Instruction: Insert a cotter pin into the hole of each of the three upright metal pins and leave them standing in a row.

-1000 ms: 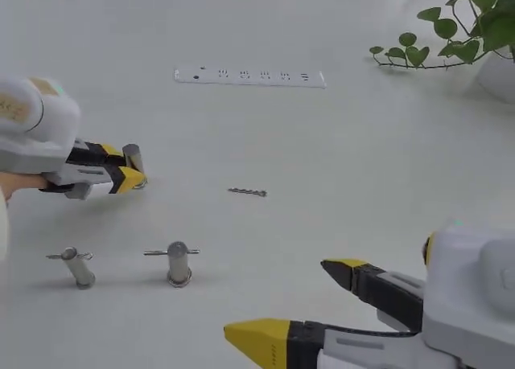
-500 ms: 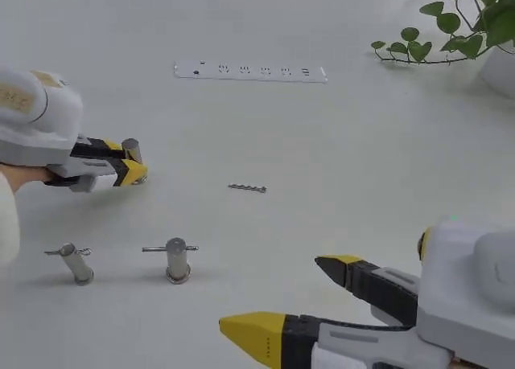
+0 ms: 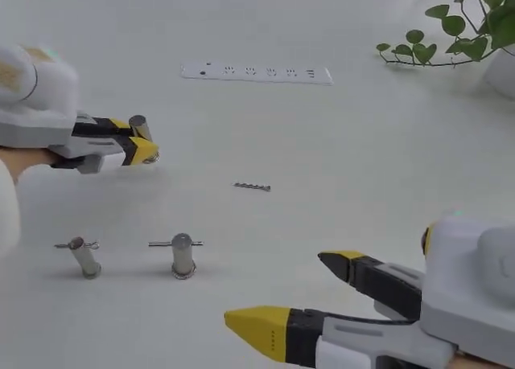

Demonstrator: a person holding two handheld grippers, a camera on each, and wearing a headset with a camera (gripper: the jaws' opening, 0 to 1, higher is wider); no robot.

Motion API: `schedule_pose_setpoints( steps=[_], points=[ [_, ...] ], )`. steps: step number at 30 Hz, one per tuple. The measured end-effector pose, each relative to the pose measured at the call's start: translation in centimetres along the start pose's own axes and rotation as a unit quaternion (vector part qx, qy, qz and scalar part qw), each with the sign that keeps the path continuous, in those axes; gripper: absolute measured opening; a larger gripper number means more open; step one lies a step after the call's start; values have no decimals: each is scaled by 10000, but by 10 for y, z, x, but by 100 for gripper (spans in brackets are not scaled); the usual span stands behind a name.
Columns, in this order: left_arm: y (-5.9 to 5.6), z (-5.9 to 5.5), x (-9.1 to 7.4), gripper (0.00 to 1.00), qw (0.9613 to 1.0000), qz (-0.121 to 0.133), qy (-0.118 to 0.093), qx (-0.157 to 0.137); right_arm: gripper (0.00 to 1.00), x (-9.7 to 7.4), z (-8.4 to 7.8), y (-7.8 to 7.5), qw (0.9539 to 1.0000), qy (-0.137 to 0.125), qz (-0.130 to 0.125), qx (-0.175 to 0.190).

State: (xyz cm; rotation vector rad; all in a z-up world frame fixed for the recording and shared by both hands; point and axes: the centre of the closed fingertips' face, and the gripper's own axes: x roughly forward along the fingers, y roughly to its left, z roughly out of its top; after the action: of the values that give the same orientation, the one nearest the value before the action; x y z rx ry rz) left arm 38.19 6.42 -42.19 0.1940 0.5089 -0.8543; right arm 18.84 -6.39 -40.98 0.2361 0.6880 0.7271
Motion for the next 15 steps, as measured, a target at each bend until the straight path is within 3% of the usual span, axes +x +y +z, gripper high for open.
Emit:
schedule_pose_setpoints(
  steps=[8,15],
  points=[
    [-11,13,-35,9,9999,-5,-99,139,88,-2,4,7,9999,-58,52,-121],
    [-34,16,-61,9,9994,-92,-73,334,88,-8,6,13,9996,-120,70,-249]
  ],
)
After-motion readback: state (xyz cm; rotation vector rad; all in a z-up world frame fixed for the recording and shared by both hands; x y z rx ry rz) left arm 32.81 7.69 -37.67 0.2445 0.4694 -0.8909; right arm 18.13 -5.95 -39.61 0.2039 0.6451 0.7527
